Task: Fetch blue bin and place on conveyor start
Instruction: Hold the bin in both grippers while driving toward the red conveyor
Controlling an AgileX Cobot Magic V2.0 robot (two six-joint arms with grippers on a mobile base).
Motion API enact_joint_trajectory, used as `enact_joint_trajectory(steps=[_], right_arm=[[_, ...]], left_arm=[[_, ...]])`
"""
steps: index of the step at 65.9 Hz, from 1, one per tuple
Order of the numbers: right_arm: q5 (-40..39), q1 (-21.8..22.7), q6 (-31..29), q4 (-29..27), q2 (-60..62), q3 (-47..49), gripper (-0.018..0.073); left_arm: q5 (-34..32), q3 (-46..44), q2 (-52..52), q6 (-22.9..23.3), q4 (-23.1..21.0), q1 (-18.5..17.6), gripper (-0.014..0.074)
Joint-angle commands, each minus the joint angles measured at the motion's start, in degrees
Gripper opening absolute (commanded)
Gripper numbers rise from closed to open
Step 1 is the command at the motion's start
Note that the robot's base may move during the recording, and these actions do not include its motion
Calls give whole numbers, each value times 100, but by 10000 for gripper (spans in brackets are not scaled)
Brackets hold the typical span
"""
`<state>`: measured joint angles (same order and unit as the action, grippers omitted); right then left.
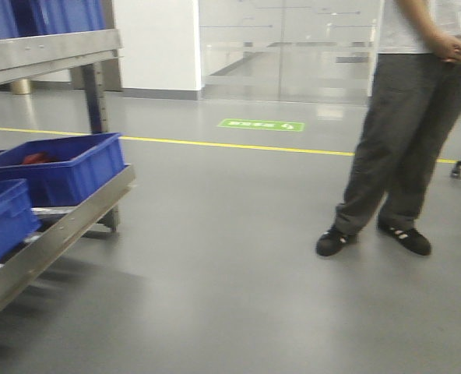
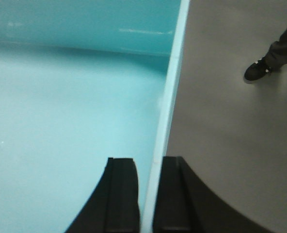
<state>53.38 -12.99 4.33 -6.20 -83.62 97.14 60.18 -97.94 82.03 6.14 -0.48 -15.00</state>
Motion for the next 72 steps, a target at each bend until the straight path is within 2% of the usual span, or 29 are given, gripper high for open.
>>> enact_joint_trajectory(steps=[1, 72], right_arm=[[-158, 49, -121, 183, 94, 49, -151], [-158, 49, -121, 183, 94, 49, -151]], left_arm=[[-159, -38, -91, -103, 144, -1, -111], [-159, -38, -91, -103, 144, -1, -111]])
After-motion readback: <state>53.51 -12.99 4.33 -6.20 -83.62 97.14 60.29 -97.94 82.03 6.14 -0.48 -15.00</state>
